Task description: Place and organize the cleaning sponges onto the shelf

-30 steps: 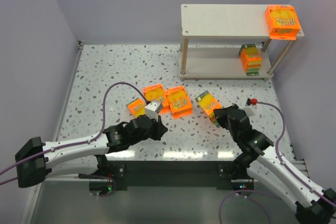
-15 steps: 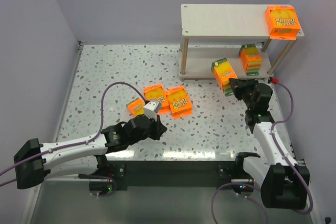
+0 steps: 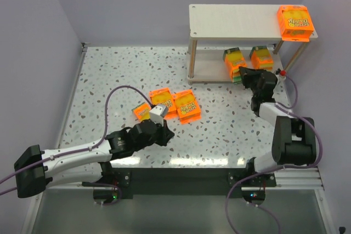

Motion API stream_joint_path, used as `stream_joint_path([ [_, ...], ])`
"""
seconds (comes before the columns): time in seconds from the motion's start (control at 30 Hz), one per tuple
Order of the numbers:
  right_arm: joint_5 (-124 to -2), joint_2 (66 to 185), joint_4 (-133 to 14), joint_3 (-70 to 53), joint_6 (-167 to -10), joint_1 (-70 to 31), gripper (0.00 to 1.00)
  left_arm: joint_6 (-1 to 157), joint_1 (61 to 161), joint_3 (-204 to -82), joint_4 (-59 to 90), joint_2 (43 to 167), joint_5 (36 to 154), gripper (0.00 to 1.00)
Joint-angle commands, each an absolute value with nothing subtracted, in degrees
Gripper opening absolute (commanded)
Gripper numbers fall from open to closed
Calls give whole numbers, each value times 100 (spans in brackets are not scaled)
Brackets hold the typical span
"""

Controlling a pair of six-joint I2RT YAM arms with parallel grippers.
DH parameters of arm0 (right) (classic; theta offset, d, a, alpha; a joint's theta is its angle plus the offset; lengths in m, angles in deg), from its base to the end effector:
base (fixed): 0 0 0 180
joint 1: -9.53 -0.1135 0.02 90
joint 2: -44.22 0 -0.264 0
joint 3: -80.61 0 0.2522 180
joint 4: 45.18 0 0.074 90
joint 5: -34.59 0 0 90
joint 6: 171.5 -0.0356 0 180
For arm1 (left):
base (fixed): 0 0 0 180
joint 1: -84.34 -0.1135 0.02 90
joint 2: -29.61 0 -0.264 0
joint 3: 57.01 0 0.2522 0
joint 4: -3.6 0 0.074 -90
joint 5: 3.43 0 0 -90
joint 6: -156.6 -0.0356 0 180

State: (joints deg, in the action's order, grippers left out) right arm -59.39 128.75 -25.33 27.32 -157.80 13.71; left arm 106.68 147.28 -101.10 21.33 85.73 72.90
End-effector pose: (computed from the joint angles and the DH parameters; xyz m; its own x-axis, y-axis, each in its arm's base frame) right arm 0.3172 -0.0207 0.2239 -0.0419 0.9749 -0.2189 0.1925 0.2228 0.9557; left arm 0.1047 -0.1865 0.2262 -0.6698 -0.0640 -0.7398 0.4453 0.7626 -0.4692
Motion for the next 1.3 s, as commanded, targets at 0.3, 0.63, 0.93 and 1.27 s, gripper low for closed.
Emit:
stream_joint_path([
  [0.3, -5022, 13826, -2071, 2106, -16052, 1401, 0, 10818, 14683, -10171, 2044, 8463, 7304, 0],
  [0.63, -5127, 14521, -1535, 1939, -16157, 1383, 0, 10853, 14692, -10162, 2070, 8445, 7312, 0],
  [0.93, -5189, 14688, -1543, 1789, -16298, 1322, 0, 10826, 14683, -10189, 1965, 8612, 7356, 0],
  [1.27, -5004, 14767, -1413, 1867, -16482, 1137, 9, 10879, 14683, -10162, 2079, 8437, 7330, 0],
])
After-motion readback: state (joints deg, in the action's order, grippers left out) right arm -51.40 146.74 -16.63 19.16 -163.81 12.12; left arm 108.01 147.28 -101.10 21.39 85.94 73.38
